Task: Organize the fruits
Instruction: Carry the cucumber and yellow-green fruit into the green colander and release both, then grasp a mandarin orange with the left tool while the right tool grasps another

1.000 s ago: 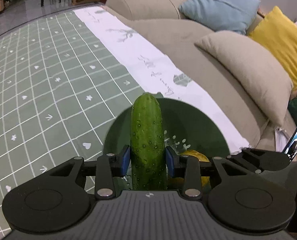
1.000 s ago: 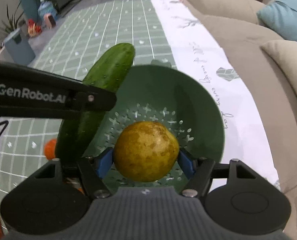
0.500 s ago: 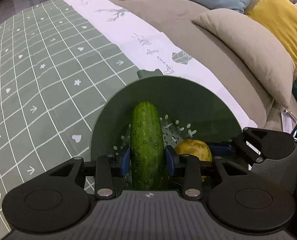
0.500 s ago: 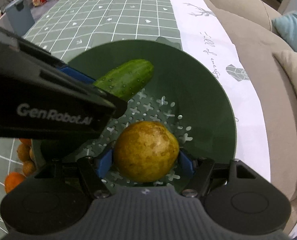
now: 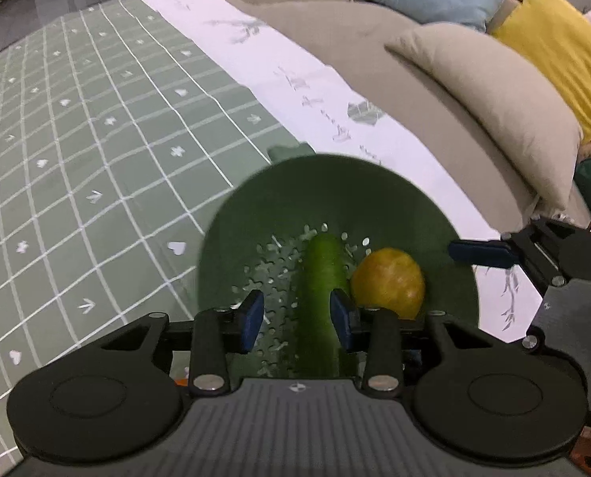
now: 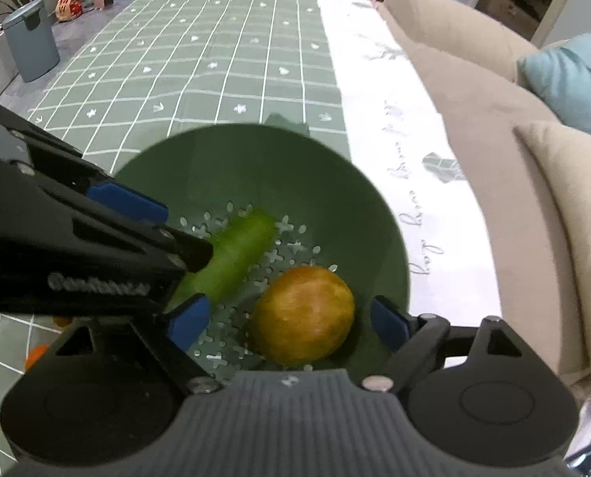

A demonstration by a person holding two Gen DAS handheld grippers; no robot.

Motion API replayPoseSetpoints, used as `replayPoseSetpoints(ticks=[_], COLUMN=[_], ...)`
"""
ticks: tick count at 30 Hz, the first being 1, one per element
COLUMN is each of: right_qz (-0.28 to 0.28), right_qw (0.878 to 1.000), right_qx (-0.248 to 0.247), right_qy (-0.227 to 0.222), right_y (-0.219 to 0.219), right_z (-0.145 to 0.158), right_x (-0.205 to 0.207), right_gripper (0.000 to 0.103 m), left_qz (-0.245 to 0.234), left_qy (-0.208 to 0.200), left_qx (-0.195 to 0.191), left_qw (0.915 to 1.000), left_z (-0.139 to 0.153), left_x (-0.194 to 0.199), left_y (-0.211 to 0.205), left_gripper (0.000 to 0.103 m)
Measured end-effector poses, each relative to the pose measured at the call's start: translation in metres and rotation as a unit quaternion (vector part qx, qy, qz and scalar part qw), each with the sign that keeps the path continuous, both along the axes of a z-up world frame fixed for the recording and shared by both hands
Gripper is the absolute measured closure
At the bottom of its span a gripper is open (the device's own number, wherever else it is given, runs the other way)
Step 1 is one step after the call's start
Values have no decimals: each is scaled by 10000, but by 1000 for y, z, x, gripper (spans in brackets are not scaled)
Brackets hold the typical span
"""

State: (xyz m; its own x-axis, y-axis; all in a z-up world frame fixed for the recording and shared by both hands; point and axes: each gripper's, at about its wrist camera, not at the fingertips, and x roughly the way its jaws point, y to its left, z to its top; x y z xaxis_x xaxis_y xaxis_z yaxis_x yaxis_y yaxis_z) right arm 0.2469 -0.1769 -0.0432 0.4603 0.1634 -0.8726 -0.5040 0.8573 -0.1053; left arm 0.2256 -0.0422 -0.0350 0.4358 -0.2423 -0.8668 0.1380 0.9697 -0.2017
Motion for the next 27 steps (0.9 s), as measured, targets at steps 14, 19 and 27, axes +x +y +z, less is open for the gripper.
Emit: replayPoseSetpoints(ticks=[14, 19, 27], right_qz=[-884, -1235, -1495], right_qw=[9875, 9772, 9699], right_qx=[1137, 1581, 1849], right_qy=[-638, -701, -533], right_y=[-12, -16, -19], right_z=[51, 51, 30], right_x=[-88, -116, -158], right_gripper=[18, 19, 23], left_qz=[255, 446, 624], left_qy=[-1183, -1326, -1150], left_qx=[246, 203, 99], left_qw=[9924, 9900, 9914], left_z=[67, 67, 43], left_x=[-95, -128, -165], left_y=[30, 41, 55], left_gripper=[57, 56, 56])
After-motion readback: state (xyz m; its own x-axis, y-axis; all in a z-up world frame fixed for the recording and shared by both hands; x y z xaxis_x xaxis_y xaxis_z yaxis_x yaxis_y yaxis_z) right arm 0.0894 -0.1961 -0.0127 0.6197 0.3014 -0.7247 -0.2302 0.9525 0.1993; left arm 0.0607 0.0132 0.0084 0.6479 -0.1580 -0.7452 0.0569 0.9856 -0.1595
